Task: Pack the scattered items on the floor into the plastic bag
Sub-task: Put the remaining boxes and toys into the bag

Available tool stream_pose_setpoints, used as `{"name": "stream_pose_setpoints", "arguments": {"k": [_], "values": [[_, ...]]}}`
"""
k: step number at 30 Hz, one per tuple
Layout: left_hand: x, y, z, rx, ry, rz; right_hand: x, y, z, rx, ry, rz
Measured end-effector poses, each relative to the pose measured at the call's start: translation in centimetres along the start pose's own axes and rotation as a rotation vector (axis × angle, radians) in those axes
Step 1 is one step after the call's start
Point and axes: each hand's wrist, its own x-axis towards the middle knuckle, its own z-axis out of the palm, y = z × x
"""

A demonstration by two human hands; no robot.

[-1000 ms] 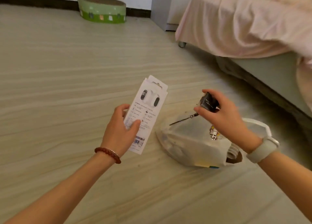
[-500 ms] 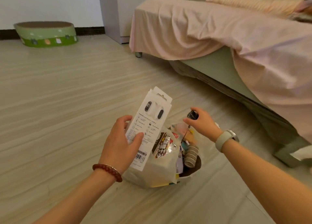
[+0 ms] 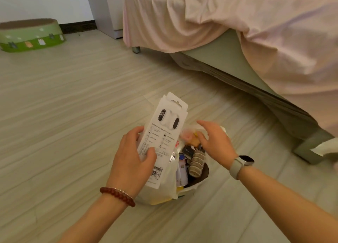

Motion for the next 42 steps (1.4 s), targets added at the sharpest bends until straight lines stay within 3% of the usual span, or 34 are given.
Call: {"name": "stream_pose_setpoints", "arguments": {"k": [2, 4, 6, 8, 12, 15, 20, 25, 28, 32, 35, 39, 42], "values": [[0.6, 0.9, 1.0, 0.006, -0.032, 0.014, -0.1, 1.9, -1.0, -0.162, 0.202, 0.025], [1.0, 1.9, 2.4, 0.049, -0.093, 0.033, 0.3, 4.0, -1.0, -0.145, 0.094, 0.175], [0.9, 2.9, 3.9, 0.124, -0.154, 0.068, 0.7, 5.7, -0.4, 0.039, -0.083, 0.319], [0.6, 3.5, 5.2, 0.203, -0.216, 0.104, 0.9, 6.8, 0.1, 0.19, -0.081, 0.352], [1.0, 3.4, 7.2, 0.369, -0.343, 0.108, 0.5, 6.4, -0.2, 0.306, 0.095, 0.288], [2.8, 3.1, 8.3, 0.571, -0.348, 0.151, 0.5, 3.9, -1.3, 0.262, 0.208, 0.138], [5.9, 1.5, 8.3, 0.863, -0.357, 0.14, 0.5, -0.9, -2.6, 0.193, 0.26, -0.114], [6.1, -2.3, 5.4, 1.034, -0.322, 0.117, 0.4, -1.6, -0.8, 0.241, 0.289, -0.041], [4.9, -3.3, 4.3, 1.112, -0.498, 0.249, 0.4, -2.5, -0.4, 0.208, 0.283, -0.035], [3.2, -3.1, 1.8, 1.117, -0.509, 0.405, -0.5, -3.3, -0.7, 0.058, 0.175, -0.034], [1.9, -3.8, -0.3, 1.16, -0.668, 0.555, -1.2, -3.7, -0.7, -0.069, 0.067, -0.049], [1.2, -5.8, -2.3, 1.318, -0.883, 0.476, -2.0, -4.4, -1.0, -0.081, 0.055, -0.018], [0.4, -6.5, -3.0, 1.317, -0.898, 0.507, -2.7, -5.0, -1.1, -0.095, 0.087, -0.015]]}}
